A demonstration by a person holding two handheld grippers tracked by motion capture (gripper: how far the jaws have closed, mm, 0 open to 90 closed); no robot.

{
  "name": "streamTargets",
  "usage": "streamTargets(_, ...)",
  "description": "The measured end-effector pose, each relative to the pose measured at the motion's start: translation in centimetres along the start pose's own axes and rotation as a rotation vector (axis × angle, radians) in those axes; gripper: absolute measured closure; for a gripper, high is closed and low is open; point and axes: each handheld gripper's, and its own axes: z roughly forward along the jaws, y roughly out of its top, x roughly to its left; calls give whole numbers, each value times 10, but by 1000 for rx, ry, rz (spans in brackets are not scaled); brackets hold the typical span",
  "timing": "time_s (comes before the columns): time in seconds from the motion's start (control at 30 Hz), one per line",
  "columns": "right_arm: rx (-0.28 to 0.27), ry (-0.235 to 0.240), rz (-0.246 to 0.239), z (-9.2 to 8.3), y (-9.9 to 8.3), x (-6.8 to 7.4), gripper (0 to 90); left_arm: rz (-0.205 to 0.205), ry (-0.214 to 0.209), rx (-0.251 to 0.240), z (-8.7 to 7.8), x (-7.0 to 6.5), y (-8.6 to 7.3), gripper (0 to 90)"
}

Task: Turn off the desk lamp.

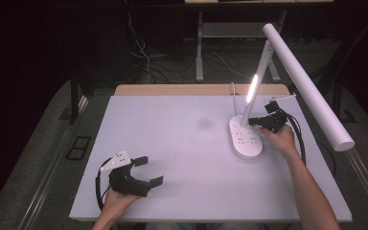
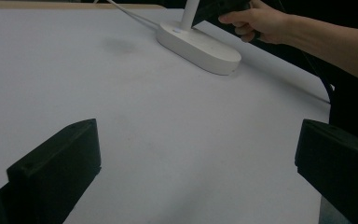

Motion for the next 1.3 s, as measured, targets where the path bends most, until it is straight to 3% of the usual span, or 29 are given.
streamTargets(0.27, 8, -49, -34, 0, 2, 7, 900, -3, -1, -1, 0, 0, 0, 0)
streamTargets(1.3, 6, -41, -14, 0, 2, 7, 900, -4, -2, -2, -1, -1, 0, 0)
